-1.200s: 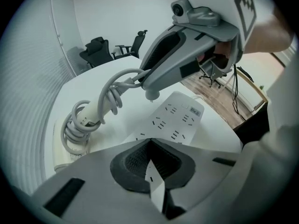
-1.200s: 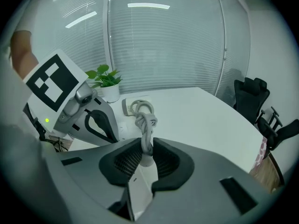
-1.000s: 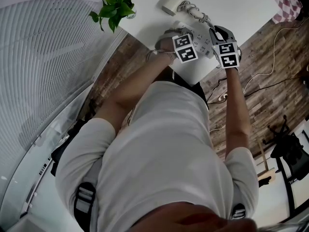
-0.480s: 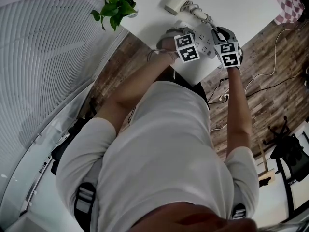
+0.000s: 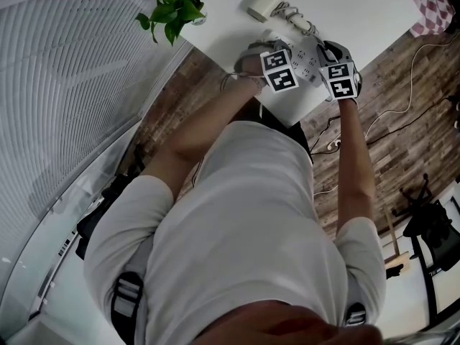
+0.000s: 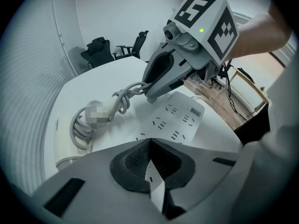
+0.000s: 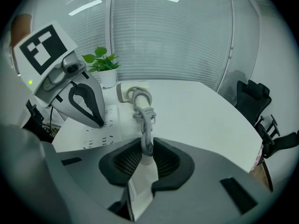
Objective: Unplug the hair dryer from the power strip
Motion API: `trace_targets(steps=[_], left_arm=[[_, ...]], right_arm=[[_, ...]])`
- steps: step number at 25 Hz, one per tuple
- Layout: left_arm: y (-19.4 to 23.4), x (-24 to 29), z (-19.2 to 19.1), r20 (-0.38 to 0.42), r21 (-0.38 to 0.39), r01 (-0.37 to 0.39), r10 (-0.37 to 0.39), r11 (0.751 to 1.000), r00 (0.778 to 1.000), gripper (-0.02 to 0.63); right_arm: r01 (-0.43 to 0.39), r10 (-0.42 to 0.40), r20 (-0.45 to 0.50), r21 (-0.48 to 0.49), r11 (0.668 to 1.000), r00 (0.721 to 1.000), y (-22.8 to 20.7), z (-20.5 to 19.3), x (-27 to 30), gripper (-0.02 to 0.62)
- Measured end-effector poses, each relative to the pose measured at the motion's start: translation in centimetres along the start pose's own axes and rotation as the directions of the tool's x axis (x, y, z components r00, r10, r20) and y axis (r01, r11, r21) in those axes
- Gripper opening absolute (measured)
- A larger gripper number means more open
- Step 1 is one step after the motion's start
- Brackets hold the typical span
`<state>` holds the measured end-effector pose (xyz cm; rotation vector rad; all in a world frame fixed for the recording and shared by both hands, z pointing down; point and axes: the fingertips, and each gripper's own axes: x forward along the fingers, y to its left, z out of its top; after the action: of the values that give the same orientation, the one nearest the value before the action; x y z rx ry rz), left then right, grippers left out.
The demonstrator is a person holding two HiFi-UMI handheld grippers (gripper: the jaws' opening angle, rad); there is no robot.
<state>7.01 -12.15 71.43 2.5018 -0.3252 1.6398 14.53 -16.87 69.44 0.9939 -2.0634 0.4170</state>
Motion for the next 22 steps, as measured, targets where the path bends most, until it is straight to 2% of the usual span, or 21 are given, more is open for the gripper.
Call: trace_targets(steps=[4,6,8,13,17,22], left_arm=[[0.0,0.0,0.0,0.003,-0.009,-0.009,0.009,1.000,1.000,0.029],[0.1,0.0,0.0,0.008,-0.038,0.002,-0.002,0.999,1.000,0.029],[0.2,0.0,0.0,0.015,-0.064,0.022,-0.021,0.998,1.000,0.029],[0.2,-0.4,-0.2,0.029,-0.064,0.009,-0.007,0.998,1.000,0.029],[0.6,-2.0,0.4,0.114,-0.104,-0.026,0.037,0.994,0.993,0.029],[1.3,-5.1,1.8,0.265,-0.204,-0.049,0.104,0.978,0.959,0.029]], right_arm=[[0.017,-0.017,0.015,0.004,1.000,1.000,0.0,0.0,0.0,0.092],[0.014,-0.014,0.014,0.041,0.999,1.000,0.0,-0.3,0.0,0.100],[0.009,-0.011,0.015,0.090,0.996,1.000,0.0,-0.5,0.0,0.154],[0.038,-0.044,0.039,0.143,0.989,0.998,-0.5,-0.2,-1.3,0.161],[0.060,-0.073,0.076,0.163,0.985,0.994,-0.9,0.4,-2.9,0.161],[0.102,-0.131,0.137,0.198,0.975,0.982,-1.3,1.6,-5.9,0.160]])
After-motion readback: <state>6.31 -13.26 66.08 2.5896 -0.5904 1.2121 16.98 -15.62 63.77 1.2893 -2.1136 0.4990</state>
